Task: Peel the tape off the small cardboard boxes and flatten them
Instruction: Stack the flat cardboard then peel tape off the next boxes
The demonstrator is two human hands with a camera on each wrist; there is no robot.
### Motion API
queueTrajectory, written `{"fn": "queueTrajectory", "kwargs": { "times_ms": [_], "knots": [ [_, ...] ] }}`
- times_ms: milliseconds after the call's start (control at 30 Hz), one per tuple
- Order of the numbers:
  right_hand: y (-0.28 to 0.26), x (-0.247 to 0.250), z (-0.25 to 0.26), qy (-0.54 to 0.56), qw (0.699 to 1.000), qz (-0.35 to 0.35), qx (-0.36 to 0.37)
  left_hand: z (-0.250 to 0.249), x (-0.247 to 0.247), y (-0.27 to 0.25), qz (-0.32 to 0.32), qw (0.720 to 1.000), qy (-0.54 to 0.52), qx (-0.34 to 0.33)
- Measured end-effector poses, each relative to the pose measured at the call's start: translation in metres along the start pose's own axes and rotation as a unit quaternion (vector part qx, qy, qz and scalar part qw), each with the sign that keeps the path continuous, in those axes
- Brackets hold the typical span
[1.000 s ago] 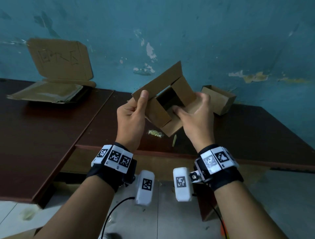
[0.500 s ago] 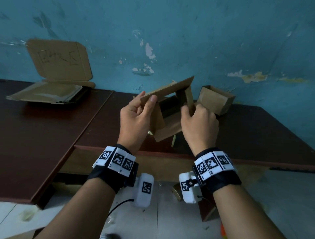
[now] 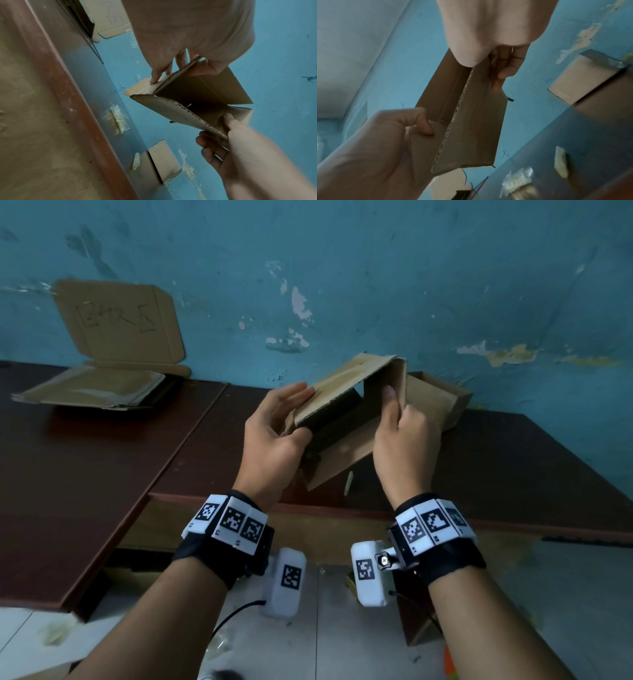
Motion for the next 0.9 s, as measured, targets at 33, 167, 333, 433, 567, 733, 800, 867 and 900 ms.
{"fn": "queueTrajectory", "kwargs": {
  "times_ms": [33,167,333,433,567,733,800,867,900],
  "knots": [
    [0.001,0.002,-0.001,0.010,1.000,0.002,-0.004,0.001,-0.001,0.000,0.001,1.000,-0.004,0.004],
    [0.002,0.001,-0.003,0.016,1.000,0.016,0.002,0.000,-0.003,0.000,-0.003,1.000,0.001,0.016],
    [-0.001,-0.004,-0.002,0.027,1.000,0.015,0.001,-0.005,-0.009,-0.001,0.044,0.997,-0.036,0.055],
    [-0.001,-0.004,-0.003,0.066,0.998,0.007,0.016,-0.006,-0.013,-0.001,0.054,0.993,-0.076,0.066],
    [0.001,-0.005,0.000,0.175,0.982,0.050,0.040,0.006,-0.004,0.005,-0.021,0.972,-0.165,0.168],
    [-0.004,-0.011,0.011,0.238,0.964,0.103,0.062,0.012,0.008,0.005,-0.045,0.973,-0.117,0.194],
    [-0.004,-0.008,0.016,0.269,0.954,0.112,0.070,0.014,0.013,0.007,-0.051,0.973,-0.114,0.194],
    [-0.002,-0.005,0.020,0.329,0.934,0.127,0.064,0.013,0.014,0.007,-0.034,0.969,-0.130,0.207],
    [-0.002,-0.004,0.022,0.361,0.920,0.138,0.061,0.011,0.012,0.007,-0.009,0.967,-0.146,0.207]
  ]
}}
Point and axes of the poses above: each hand's wrist, its own y-axis towards the middle knuckle, its own x-axis out of the back of the hand, z = x × y, the point moved 5 cm from there along y, towards the middle knuckle, and after that the axes turned 8 degrees about z, right-handed, at the moved point
